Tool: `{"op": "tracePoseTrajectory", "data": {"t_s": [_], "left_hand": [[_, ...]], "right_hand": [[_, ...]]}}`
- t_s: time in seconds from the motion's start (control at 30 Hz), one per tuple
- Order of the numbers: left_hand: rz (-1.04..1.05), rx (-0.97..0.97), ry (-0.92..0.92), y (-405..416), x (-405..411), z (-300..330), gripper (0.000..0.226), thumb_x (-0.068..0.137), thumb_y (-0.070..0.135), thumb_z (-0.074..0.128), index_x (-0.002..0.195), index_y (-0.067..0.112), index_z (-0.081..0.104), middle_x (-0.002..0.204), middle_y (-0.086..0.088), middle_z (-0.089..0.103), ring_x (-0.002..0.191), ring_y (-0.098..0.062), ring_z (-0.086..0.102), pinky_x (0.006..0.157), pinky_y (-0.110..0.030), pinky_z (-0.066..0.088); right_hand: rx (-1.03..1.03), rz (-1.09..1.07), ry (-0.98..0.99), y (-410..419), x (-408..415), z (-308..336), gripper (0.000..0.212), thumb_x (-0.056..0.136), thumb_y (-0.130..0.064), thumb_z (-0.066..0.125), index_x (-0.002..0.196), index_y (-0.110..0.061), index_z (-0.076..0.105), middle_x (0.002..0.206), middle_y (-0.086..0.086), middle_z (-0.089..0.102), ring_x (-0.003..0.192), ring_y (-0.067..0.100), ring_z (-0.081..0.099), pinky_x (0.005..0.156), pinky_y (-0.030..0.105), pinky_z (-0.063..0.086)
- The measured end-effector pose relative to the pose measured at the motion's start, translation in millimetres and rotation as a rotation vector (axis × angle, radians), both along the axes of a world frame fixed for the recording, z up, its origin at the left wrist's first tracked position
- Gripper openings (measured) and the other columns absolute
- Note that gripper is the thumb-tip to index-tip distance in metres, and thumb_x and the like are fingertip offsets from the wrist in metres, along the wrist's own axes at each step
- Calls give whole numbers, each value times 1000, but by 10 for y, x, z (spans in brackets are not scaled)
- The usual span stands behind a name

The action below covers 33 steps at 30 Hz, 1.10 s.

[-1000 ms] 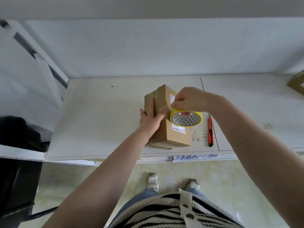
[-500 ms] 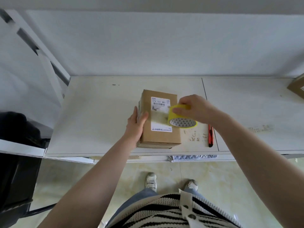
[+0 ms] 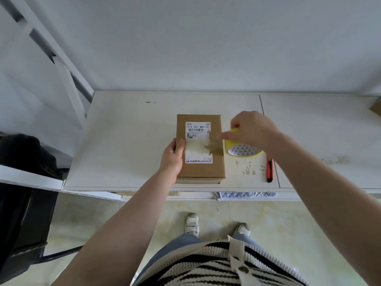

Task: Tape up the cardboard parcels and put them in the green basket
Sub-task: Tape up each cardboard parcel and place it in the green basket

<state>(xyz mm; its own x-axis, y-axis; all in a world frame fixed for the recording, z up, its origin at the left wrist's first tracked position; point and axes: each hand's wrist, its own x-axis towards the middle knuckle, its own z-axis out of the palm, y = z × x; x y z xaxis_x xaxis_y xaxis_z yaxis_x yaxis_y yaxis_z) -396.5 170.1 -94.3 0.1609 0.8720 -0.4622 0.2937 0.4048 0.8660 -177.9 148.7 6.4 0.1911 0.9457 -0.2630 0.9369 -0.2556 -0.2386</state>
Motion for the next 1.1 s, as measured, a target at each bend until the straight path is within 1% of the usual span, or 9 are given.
{"op": "tracePoseTrajectory", "data": {"t_s": [0.17,0.3,0.4,0.47,0.57,0.77,0.9,1.0,1.1], "left_hand": [[-27,17,14,6,13,-44,32,103,42,41,121,24,61,111,10,68,107,-13,62,83,-23,47],[-81,114,108,5,1,-8,29,103,39,42,122,24,58,101,14,66,103,-16,63,72,-19,44],[-130,266,286,38,39,24,39,101,39,47,134,18,49,119,4,64,111,-20,60,87,-32,49],[-125,180,322,52,105,64,64,96,49,51,148,15,32,138,-1,54,125,-24,53,99,-37,45],[-137,56,267,60,181,69,88,82,57,69,148,18,27,133,6,55,119,-21,57,92,-31,45],[-32,-84,-159,67,366,-25,56,79,43,77,121,22,48,109,5,67,83,2,68,63,-14,52],[-55,-270,-268,-17,474,-58,60,85,43,71,134,22,43,125,-5,65,98,-13,69,76,-30,57],[-98,-2,-95,9,442,-3,87,89,34,69,155,26,14,150,-7,37,131,-20,48,108,-41,42],[-223,254,-108,19,497,199,84,96,39,58,156,32,0,164,1,4,150,-15,3,122,-47,12]], "right_hand": [[-87,-111,204,-83,200,-385,49,71,-61,74,63,-14,61,61,-1,52,60,17,50,53,26,36],[-129,-183,285,-120,261,-676,50,69,-65,73,62,-16,62,58,-5,53,56,13,52,53,24,38],[-137,-186,356,-124,279,-770,51,69,-66,71,62,-16,64,52,-9,50,51,10,51,50,23,35],[-145,-169,376,-116,286,-774,48,71,-64,71,62,-17,64,56,-7,53,54,11,52,51,24,36],[-176,-131,383,-97,287,-690,46,75,-57,73,64,-13,63,61,-2,53,61,16,53,55,26,37],[-110,0,204,38,442,60,46,78,-58,67,65,-14,66,63,2,61,62,18,57,53,27,38],[-168,88,189,84,399,286,31,85,-34,60,76,-6,69,79,14,68,67,25,59,61,32,45],[-146,73,175,61,287,275,25,84,-30,60,69,-11,67,76,12,65,66,20,56,65,36,48],[-136,86,175,83,195,320,28,84,-33,59,66,-13,67,66,5,66,63,20,59,61,34,47]]}}
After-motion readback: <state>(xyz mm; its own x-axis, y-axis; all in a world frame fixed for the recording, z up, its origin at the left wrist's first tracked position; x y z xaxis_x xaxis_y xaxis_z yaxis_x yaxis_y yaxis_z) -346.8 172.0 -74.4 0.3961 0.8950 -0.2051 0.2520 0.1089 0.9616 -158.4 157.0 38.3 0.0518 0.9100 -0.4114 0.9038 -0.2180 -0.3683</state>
